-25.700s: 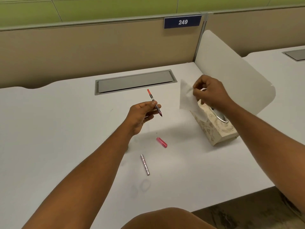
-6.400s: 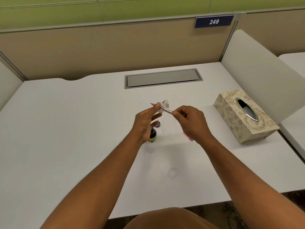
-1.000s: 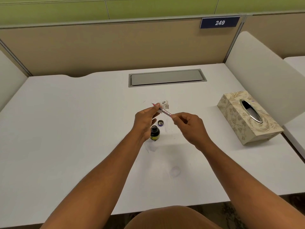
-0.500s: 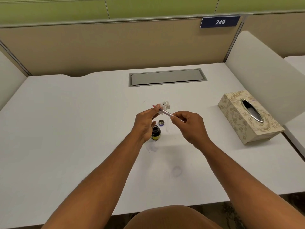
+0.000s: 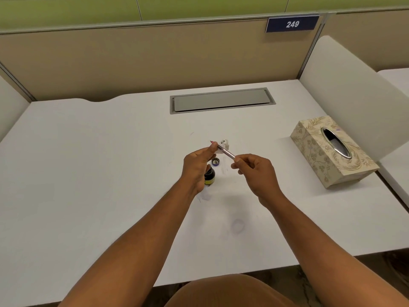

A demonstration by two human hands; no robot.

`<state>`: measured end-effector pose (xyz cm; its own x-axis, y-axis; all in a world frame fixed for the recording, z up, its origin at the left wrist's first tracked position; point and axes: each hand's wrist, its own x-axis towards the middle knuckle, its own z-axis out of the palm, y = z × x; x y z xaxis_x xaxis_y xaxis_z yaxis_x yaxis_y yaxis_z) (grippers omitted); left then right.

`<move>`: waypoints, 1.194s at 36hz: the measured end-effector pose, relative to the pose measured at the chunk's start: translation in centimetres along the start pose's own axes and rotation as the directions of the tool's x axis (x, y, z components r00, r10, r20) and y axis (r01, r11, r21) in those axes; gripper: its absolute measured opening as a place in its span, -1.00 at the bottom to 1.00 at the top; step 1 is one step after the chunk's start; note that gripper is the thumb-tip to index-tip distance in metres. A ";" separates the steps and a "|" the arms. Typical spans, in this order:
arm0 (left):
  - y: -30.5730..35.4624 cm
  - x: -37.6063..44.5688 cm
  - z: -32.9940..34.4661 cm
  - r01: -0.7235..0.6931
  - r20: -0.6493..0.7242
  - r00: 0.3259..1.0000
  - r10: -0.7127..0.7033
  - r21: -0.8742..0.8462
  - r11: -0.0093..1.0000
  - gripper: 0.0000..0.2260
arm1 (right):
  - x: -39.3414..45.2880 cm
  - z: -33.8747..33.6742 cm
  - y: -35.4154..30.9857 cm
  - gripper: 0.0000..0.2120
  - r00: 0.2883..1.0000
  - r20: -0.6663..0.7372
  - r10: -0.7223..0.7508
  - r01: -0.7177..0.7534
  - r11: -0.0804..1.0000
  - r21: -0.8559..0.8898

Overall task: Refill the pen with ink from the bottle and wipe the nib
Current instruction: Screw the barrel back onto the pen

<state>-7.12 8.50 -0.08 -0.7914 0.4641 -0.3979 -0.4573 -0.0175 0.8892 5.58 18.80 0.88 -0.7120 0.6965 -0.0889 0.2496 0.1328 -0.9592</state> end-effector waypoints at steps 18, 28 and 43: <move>-0.2 0.1 -0.9 -0.058 0.111 0.992 0.056 0.014 0.998 -0.88 | -1.2 1.3 -0.2 -0.87 0.996 -0.086 0.008 -0.002 0.998 0.068; 0.9 1.3 -2.5 -0.095 0.021 0.995 0.097 -0.098 0.991 -0.87 | -0.7 1.2 -0.7 -0.86 0.993 -0.117 -0.005 0.013 0.998 0.065; 0.3 1.7 -3.3 -0.045 -0.097 0.995 0.030 -0.160 0.986 -0.88 | -2.0 0.8 4.8 -0.86 0.986 -0.149 0.072 -0.098 0.980 -0.175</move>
<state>-9.90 6.35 -1.26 -0.8404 0.3753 -0.3910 -0.4800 -0.1802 0.8586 7.65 17.46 -3.78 -0.5864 0.8015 -0.1168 0.4289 0.1850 -0.8842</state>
